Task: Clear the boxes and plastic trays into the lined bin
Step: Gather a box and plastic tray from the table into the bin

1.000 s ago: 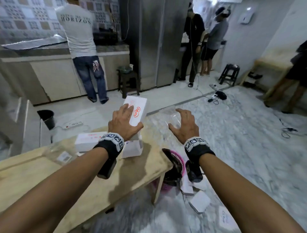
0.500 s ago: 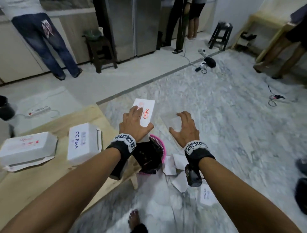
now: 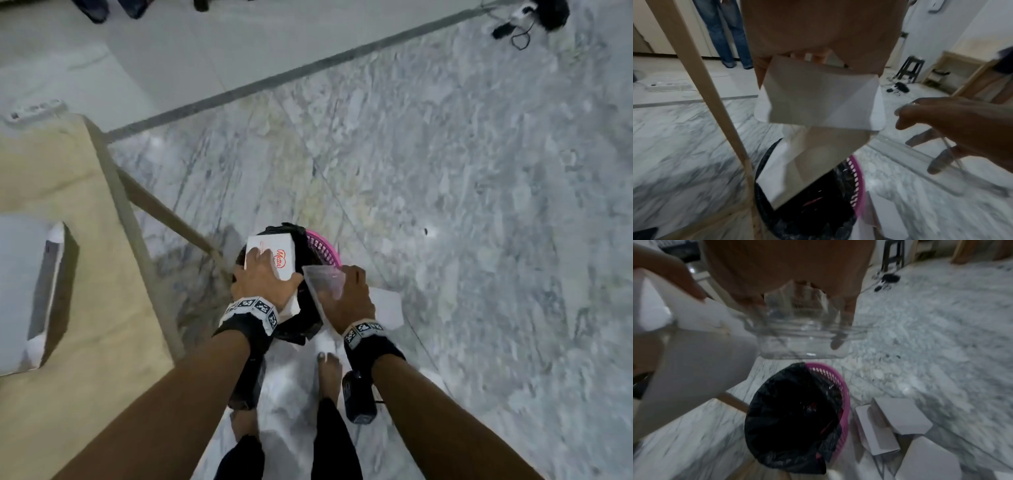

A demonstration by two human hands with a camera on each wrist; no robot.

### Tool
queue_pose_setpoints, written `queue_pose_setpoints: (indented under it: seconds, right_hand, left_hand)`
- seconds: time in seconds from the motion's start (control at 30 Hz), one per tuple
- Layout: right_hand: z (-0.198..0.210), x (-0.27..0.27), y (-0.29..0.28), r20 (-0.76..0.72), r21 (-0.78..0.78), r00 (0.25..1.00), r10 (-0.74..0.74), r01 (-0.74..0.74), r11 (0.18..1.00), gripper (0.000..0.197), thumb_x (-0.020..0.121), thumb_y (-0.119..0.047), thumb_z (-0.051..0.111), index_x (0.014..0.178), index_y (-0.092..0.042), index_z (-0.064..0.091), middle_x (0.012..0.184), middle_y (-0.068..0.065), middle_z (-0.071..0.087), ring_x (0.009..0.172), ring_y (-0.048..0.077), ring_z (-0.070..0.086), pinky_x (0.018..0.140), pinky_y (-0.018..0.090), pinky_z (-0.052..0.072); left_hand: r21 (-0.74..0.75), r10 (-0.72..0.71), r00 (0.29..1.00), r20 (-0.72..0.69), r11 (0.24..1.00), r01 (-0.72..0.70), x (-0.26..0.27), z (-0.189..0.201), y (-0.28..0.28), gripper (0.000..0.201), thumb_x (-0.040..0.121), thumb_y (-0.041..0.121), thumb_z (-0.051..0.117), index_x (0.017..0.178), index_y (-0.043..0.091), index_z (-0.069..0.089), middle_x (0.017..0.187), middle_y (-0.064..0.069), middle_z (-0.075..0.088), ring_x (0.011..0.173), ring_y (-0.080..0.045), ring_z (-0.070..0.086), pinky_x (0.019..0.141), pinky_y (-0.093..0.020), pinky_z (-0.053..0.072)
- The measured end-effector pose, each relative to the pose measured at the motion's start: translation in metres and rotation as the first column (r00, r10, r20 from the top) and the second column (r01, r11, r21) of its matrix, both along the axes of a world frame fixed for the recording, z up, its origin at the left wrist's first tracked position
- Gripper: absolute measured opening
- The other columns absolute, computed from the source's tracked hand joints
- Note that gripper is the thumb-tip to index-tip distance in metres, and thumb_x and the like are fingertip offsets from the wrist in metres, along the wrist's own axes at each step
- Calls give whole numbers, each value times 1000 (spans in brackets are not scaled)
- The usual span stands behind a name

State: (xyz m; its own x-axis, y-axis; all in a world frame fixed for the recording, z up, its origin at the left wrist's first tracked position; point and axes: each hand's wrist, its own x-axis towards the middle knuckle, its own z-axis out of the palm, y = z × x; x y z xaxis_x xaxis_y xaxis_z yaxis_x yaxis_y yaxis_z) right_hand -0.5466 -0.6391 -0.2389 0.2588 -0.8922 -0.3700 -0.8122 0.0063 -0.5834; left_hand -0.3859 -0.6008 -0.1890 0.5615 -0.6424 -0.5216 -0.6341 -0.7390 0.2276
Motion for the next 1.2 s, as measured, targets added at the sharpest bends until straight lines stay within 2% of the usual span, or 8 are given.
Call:
queue_pose_setpoints:
  seconds: [0.1, 0.27, 0.37, 0.43, 0.53, 0.7, 0.87, 1.2]
  right_hand:
    - [-61, 14, -13, 13, 56, 997, 73, -73, 996, 62, 81, -53, 55, 124, -8, 47, 131, 15, 43, 107, 34, 55, 79, 45, 51]
    - [-145, 38, -41, 71, 161, 991, 114, -124, 979, 63, 82, -35, 68, 135, -13, 41, 144, 11, 35, 129, 29, 42, 105, 42, 41]
    - [-180, 54, -47, 71, 303, 985, 158, -172, 937, 79, 88, -43, 59, 150, -14, 21, 157, 9, 20, 141, 31, 31, 113, 42, 33]
    - [-189, 58, -46, 30, 320, 975, 221, -218, 922, 73, 95, -39, 50, 153, -11, 16, 160, 11, 15, 143, 32, 28, 116, 42, 29]
    - [-180, 60, -45, -20, 267, 959, 284, -268, 926, 53, 98, -29, 40, 147, -8, 29, 154, 12, 31, 137, 32, 37, 112, 43, 34]
    - [-112, 64, -57, -79, 151, 902, 426, -411, 899, 39, 95, -20, 43, 131, -6, 45, 138, 14, 48, 124, 34, 49, 99, 44, 45]
    - [-2, 78, -77, -103, -32, 878, 467, -473, 881, 45, 95, -27, 45, 136, -10, 45, 140, 9, 49, 127, 28, 47, 99, 38, 40]
    - [211, 143, -38, -129, -293, 818, 560, -571, 767, 54, 96, -39, 42, 144, -15, 35, 151, 2, 37, 136, 24, 35, 108, 39, 32]
  left_hand:
    - [80, 37, 999, -10, 996, -36, 4, -57, -12, 87, 79, 65, 50, 150, 20, 27, 159, -2, 22, 145, -35, 15, 114, -48, 25]
    - [173, 118, 989, -86, 980, -102, 16, -145, -20, 86, 83, 70, 37, 153, 23, 19, 163, 0, 10, 146, -32, 18, 117, -46, 20]
    - [201, 98, 991, -95, 977, -77, 19, -182, -13, 74, 93, 61, 20, 153, 19, 19, 163, -8, 10, 150, -27, 10, 122, -42, 7]
    - [169, 183, 980, -74, 971, -168, 19, -193, -5, 61, 99, 44, 31, 152, 14, 25, 161, -12, 18, 148, -32, 18, 121, -41, 14]
    - [120, 209, 977, -50, 972, -202, 22, -189, 1, 55, 98, 38, 35, 146, 11, 38, 156, -15, 32, 142, -36, 30, 117, -44, 26]
    - [-11, 126, 992, -12, 992, -126, 26, -120, -11, 44, 97, 31, 41, 130, 5, 53, 137, -19, 52, 128, -35, 45, 109, -44, 34]
    - [-157, 63, 995, 72, 986, -51, 38, -13, -27, 43, 96, 34, 38, 126, 9, 55, 132, -13, 56, 122, -33, 50, 104, -46, 40]
    - [-349, 63, 974, 220, 937, 19, 93, 196, 42, 52, 99, 39, 35, 143, 13, 40, 154, -8, 34, 141, -27, 33, 112, -40, 28]
